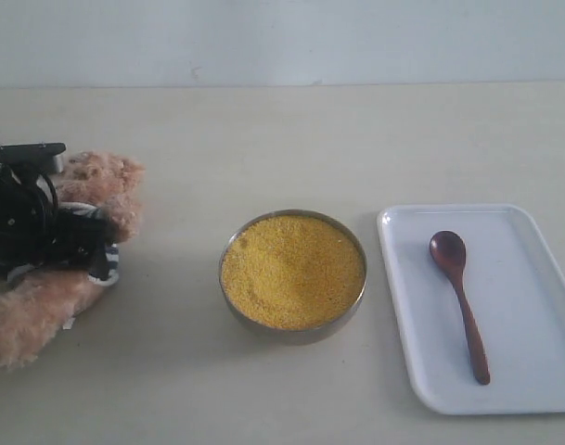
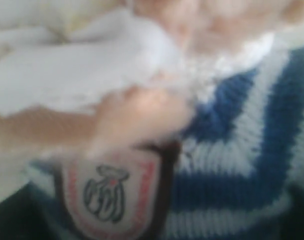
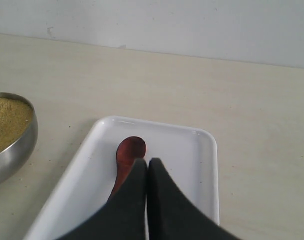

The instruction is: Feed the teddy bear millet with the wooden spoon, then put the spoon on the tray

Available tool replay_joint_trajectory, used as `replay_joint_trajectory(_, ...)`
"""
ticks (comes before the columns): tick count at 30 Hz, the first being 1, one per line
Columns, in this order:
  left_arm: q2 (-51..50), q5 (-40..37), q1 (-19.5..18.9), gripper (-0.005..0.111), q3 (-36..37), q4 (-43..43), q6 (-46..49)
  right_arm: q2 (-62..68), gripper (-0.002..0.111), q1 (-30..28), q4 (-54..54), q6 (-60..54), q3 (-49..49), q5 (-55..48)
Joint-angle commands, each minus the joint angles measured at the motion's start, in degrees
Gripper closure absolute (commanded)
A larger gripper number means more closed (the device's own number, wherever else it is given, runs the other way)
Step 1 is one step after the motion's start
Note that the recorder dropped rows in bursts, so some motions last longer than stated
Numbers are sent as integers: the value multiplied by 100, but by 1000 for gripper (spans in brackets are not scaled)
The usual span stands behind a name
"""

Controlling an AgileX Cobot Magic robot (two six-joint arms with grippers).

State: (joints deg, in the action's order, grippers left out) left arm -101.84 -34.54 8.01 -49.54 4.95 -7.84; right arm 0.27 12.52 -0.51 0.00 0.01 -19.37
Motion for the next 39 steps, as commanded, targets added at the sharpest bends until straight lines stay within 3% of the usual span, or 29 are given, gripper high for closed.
replay_joint_trajectory(1,36,-117,57,83,31,40,-105,-27,109,8,-9,0,-1,53)
replay_joint_trajectory(2,105,-125,57,100,31,40,-17,-27,109,8,-9,0,-1,53)
replay_joint_trajectory(8,896,-110,68,103,31,17,733,-27,109,8,-9,0,-1,53)
replay_joint_trajectory(11,1443,-426,69,103,31,42,2150,-27,109,7,51,36,-1,376)
replay_joint_trajectory(13,1692,-701,69,103,31,139,3118,-27,109,7,655,519,-1,1027)
replay_joint_trajectory(15,1745,-591,69,103,153,664,3720,-27,109,7,1359,1123,-1,1756)
replay_joint_trajectory(19,1600,-576,69,103,490,2192,5919,-27,109,7,1886,1652,-1,3554)
replay_joint_trajectory(21,1600,-564,69,103,516,2361,6456,-27,109,18,2264,2329,-1,3246)
replay_joint_trajectory(22,1530,-499,69,103,516,2422,6923,-27,109,18,2197,2439,-241,2001)
replay_joint_trajectory(25,1243,-293,69,102,516,2422,7042,148,109,18,1903,1346,-725,1225)
replay_joint_trajectory(26,1146,-220,69,99,516,2422,7042,264,109,18,1903,1194,-773,1236)
replay_joint_trajectory(28,831,-91,69,80,516,2378,7042,668,109,18,1903,958,-946,1079)
replay_joint_trajectory(31,588,39,69,39,516,2378,7042,1794,109,18,1903,0,-1638,88)
replay_joint_trajectory(33,643,48,69,21,516,2378,6996,2293,109,268,1757,-442,-2080,-58)
replay_joint_trajectory(36,826,-150,69,4,516,2313,6691,2991,109,527,1394,-550,-2665,-658)
replay_joint_trajectory(39,1018,-598,69,-3,480,1892,6391,3491,109,638,1221,-550,-2937,-1135)
